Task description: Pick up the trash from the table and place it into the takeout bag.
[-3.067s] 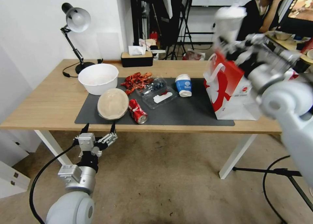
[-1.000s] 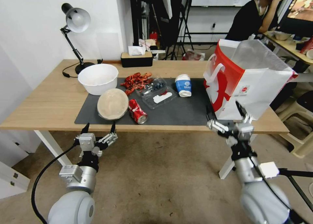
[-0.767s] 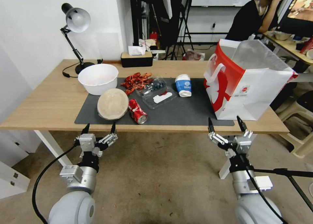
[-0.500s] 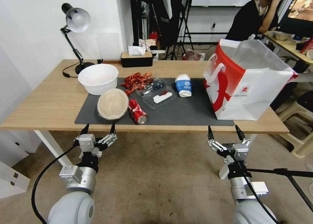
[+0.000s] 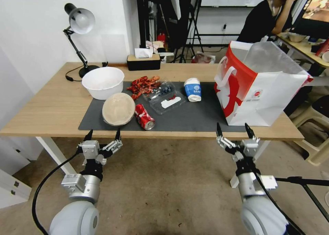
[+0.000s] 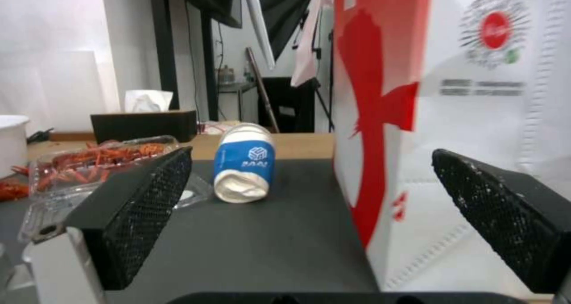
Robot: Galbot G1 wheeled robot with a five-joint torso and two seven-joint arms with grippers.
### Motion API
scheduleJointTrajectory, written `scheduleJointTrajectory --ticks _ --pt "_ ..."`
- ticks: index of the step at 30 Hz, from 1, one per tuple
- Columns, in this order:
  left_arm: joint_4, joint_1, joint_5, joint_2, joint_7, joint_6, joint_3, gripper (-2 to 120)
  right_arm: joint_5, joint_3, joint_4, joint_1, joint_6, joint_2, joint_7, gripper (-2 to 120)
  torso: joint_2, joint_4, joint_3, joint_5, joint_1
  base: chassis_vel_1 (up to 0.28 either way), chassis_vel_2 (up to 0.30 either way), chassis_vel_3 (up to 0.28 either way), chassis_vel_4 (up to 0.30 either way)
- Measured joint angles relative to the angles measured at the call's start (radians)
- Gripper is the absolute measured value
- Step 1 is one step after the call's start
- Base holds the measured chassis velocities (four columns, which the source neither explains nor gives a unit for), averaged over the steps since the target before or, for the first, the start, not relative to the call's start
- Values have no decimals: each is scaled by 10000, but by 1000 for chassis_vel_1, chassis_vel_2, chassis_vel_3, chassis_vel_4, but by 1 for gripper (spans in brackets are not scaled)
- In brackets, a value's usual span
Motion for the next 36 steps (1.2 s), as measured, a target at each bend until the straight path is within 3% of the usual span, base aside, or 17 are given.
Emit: scheduleJointTrajectory --ticks 2,7,17,36 --pt "0 10 7 -21 1 -22 -29 100 1112 -647 -516 1597 -683 -437 225 100 0 0 0 -2 0 0 0 0 0" --pt "-48 15 18 -64 3 -22 -46 100 2207 -1481 -1197 3360 -1329 -677 609 100 0 0 1 -2 1 0 0 0 0" --pt "-160 106 39 -204 2 -126 -151 100 3907 -3484 -3240 6873 -2880 -431 1669 100 0 1 1 -6 0 0 0 0 0" --pt "-109 18 20 -212 -39 -180 -275 100 6263 -4887 -5972 9533 -4945 261 2396 100 -1 0 0 -2 -1 0 0 0 0"
